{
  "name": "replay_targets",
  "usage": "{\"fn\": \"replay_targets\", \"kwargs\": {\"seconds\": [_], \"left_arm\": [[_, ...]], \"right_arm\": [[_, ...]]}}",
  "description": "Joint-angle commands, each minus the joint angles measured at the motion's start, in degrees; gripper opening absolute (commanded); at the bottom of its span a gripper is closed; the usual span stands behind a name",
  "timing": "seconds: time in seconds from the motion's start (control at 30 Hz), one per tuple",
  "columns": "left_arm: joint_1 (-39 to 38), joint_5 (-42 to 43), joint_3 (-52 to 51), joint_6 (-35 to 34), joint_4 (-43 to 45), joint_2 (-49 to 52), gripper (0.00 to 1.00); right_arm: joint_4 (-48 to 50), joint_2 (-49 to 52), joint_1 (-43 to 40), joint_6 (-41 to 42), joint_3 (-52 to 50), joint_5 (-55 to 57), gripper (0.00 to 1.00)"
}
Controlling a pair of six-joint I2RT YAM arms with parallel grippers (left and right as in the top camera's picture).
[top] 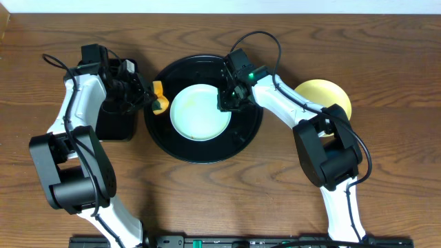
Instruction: Clean dirty plates on tray and stack at the side
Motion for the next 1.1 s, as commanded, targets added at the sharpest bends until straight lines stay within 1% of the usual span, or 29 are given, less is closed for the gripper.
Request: {"fn": "replay_targets", "kwargs": {"seconds": [0.0,0.13,0.2,0.33,0.4,0.53,0.67,0.8,0.97,1.07], "left_arm": [[-0.3,1.1,0.8,1.8,-0.5,-1.3,0.07],[-0.3,1.1,0.8,1.9,-0.5,-1.3,0.07],[-0.3,1.1,0.8,1.9,-0.5,-1.3,0.07],[-0.3,1.0,0.8,1.9,-0.5,-1.3,0.07],[-0.3,1.0,0.8,1.9,-0.5,-1.3,0.07],[-0.3,-0.4,0.8,1.9,-0.5,-1.3,0.07],[-0.3,-0.4,0.8,1.9,-0.5,-1.3,0.07],[-0.3,-0.4,0.8,1.9,-0.5,-1.3,0.08],[-0.3,-0.4,0.8,1.9,-0.5,-1.3,0.08],[-0.3,-0.4,0.8,1.9,-0.2,-1.3,0.07]], "right_arm": [[1.3,2.6,0.3,1.6,-2.1,3.8,0.30],[3.2,2.7,0.5,2.3,-4.2,4.3,0.28],[4.3,2.7,0.5,3.2,-5.4,4.3,0.31],[5.8,2.7,0.6,5.5,-7.5,5.3,0.31],[5.7,2.7,0.6,5.9,-8.0,5.3,0.23],[3.5,2.7,0.9,8.2,-8.2,5.1,0.01],[3.1,2.7,1.0,8.5,-8.2,5.0,0.01],[4.3,2.6,0.7,7.0,-8.2,3.0,0.01],[6.0,0.8,-0.2,3.5,-8.2,3.0,0.01],[6.2,-0.9,0.2,1.6,-8.2,5.3,0.01]]}}
